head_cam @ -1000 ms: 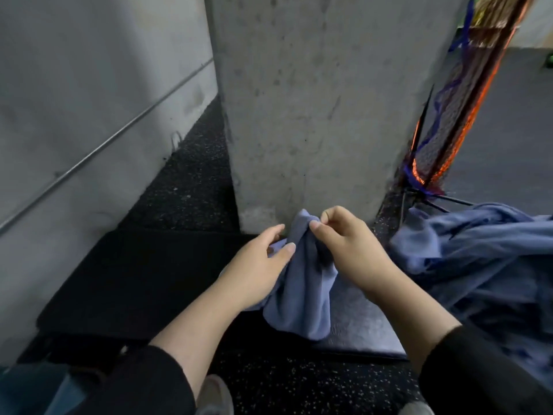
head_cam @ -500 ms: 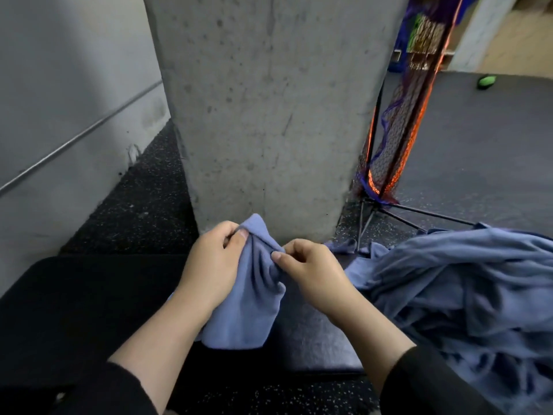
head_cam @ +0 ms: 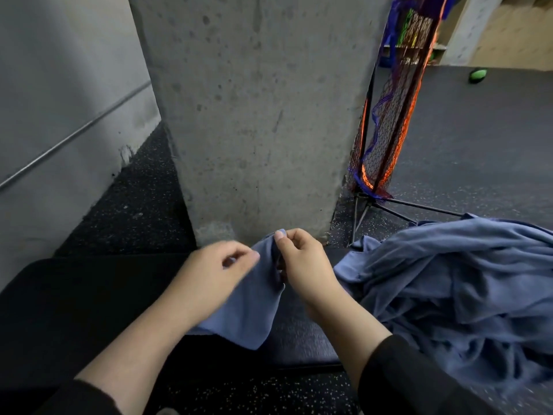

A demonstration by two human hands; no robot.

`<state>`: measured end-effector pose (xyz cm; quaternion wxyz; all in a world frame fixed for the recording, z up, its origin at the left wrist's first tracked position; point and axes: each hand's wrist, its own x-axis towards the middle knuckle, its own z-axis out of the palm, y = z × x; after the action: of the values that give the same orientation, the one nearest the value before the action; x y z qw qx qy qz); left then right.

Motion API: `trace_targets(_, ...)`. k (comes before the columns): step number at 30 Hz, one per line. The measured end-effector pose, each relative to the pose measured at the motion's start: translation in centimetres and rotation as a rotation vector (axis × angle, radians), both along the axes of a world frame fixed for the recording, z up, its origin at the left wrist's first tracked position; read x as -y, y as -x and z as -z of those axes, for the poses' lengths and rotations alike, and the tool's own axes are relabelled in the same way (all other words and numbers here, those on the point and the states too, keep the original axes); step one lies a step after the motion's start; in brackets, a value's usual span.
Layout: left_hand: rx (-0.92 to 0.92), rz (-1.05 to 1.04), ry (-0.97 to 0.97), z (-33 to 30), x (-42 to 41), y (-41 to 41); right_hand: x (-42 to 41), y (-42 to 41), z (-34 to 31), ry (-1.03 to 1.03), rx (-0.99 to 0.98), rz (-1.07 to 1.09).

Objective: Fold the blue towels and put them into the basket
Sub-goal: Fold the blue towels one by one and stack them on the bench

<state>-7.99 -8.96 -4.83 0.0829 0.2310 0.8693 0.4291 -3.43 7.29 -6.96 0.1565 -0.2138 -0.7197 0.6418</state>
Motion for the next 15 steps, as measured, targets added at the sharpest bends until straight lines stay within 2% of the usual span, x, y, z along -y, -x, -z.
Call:
trace_targets(2, 0.074, 0.094, 0.157, 0.8, -0.4, -0.5, 0.0, 0.3, 0.1, 0.101, -0.011, 0.019)
trace_targets(4, 0.093, 0.075, 0.210, 1.6, -0.5, -0.5, 0.1, 0.5, 0.1, 0.229, -0.028, 0.012)
trace_targets(8, 0.008, -0.016, 0.133, 2.0, 0.0, 0.5, 0.7, 0.5, -0.1, 0.285, -0.084, -0.049)
trace_targets(12, 0.111, -0.086, -0.020, 1.8, 0.2, 1.2, 1.7, 0.4, 0.1, 0.219, -0.062, -0.019)
trace_targets(15, 0.125, 0.041, 0.142, 2.4, 0.2, 1.0, 2.0, 0.4, -0.2, 0.293, -0.083, 0.013)
